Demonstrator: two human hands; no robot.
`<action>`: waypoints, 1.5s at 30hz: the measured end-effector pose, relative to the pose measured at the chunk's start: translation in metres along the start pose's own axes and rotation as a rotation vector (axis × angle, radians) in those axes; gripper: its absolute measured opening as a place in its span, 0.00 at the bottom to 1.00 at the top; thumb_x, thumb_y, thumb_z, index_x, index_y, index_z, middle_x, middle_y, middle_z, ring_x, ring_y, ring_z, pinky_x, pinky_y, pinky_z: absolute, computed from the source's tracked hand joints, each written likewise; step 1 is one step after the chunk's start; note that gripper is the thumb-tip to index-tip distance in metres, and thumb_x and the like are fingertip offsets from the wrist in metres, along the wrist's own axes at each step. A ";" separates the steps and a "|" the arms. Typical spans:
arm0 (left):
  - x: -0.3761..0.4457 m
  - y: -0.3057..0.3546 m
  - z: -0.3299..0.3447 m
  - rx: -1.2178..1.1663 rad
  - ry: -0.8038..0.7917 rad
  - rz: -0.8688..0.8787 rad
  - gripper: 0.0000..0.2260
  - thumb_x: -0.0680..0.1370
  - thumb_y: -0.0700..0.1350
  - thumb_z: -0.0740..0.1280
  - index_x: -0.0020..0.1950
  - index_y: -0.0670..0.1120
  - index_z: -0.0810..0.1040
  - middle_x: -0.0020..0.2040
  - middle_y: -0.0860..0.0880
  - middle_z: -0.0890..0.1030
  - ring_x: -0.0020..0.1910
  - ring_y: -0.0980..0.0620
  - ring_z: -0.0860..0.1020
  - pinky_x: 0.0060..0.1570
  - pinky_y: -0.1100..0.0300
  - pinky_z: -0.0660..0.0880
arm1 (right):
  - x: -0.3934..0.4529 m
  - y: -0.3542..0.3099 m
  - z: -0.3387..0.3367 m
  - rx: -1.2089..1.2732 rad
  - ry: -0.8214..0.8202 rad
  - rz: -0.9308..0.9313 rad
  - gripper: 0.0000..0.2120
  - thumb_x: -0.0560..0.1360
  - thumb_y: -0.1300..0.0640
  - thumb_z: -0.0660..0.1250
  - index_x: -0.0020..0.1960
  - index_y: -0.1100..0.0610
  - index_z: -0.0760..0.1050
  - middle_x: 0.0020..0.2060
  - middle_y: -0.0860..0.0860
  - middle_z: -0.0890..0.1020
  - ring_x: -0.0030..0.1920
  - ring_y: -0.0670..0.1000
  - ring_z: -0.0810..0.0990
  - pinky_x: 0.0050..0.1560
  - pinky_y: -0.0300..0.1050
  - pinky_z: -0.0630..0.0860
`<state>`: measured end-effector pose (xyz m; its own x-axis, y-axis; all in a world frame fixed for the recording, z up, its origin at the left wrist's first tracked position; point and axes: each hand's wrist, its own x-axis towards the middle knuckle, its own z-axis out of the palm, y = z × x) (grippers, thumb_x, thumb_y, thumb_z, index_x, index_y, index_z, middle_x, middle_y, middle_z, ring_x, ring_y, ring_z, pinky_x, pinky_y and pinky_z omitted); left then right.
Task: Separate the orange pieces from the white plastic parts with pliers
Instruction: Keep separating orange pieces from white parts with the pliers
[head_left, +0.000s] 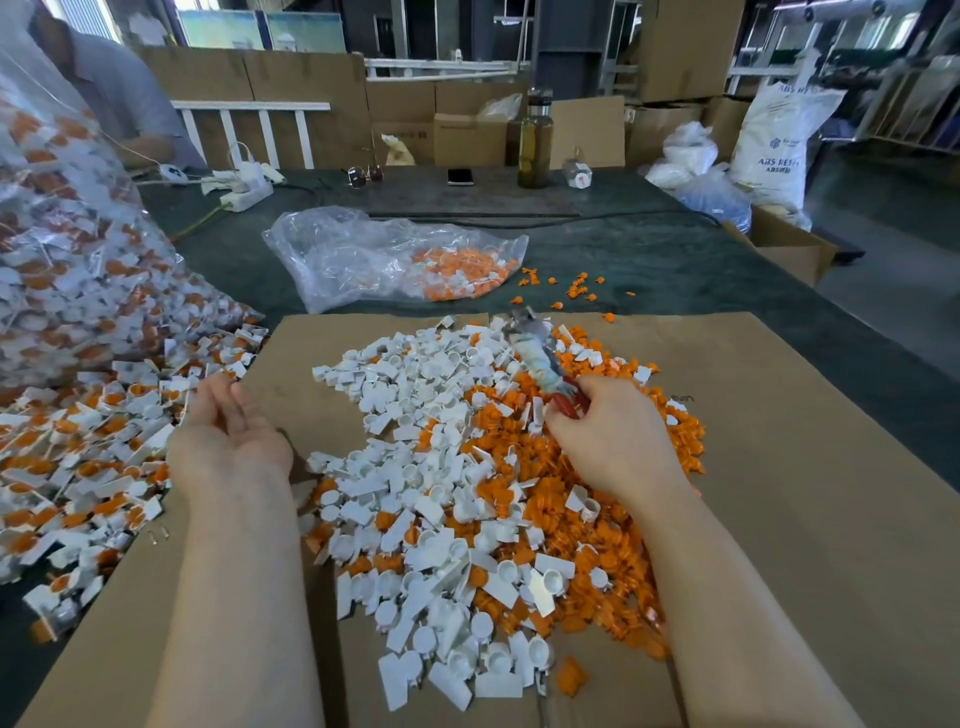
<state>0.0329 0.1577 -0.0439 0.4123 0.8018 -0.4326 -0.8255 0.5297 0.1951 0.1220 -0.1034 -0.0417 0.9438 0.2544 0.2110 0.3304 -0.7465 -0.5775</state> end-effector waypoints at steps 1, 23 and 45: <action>-0.001 0.001 0.000 -0.124 0.028 0.012 0.13 0.80 0.35 0.64 0.64 0.34 0.76 0.54 0.36 0.83 0.51 0.48 0.85 0.46 0.64 0.82 | 0.000 0.000 0.001 -0.037 -0.024 -0.009 0.11 0.77 0.48 0.64 0.37 0.50 0.72 0.31 0.46 0.76 0.29 0.45 0.74 0.26 0.38 0.63; -0.013 -0.044 -0.006 2.331 -0.485 0.492 0.13 0.78 0.50 0.69 0.62 0.50 0.79 0.60 0.44 0.79 0.54 0.43 0.79 0.55 0.46 0.79 | -0.001 -0.002 0.006 -0.362 -0.208 -0.048 0.15 0.71 0.35 0.67 0.44 0.46 0.71 0.37 0.43 0.74 0.40 0.47 0.76 0.39 0.47 0.78; -0.025 -0.047 -0.006 2.188 -0.629 0.598 0.11 0.79 0.49 0.69 0.59 0.48 0.82 0.44 0.50 0.81 0.40 0.49 0.78 0.44 0.56 0.75 | -0.008 -0.009 0.014 -0.313 -0.046 -0.073 0.03 0.74 0.48 0.65 0.44 0.47 0.73 0.34 0.43 0.74 0.34 0.45 0.72 0.26 0.39 0.64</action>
<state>0.0592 0.1107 -0.0477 0.7462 0.6506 0.1412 0.4422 -0.6430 0.6254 0.1113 -0.0900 -0.0494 0.9194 0.3369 0.2028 0.3851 -0.8760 -0.2904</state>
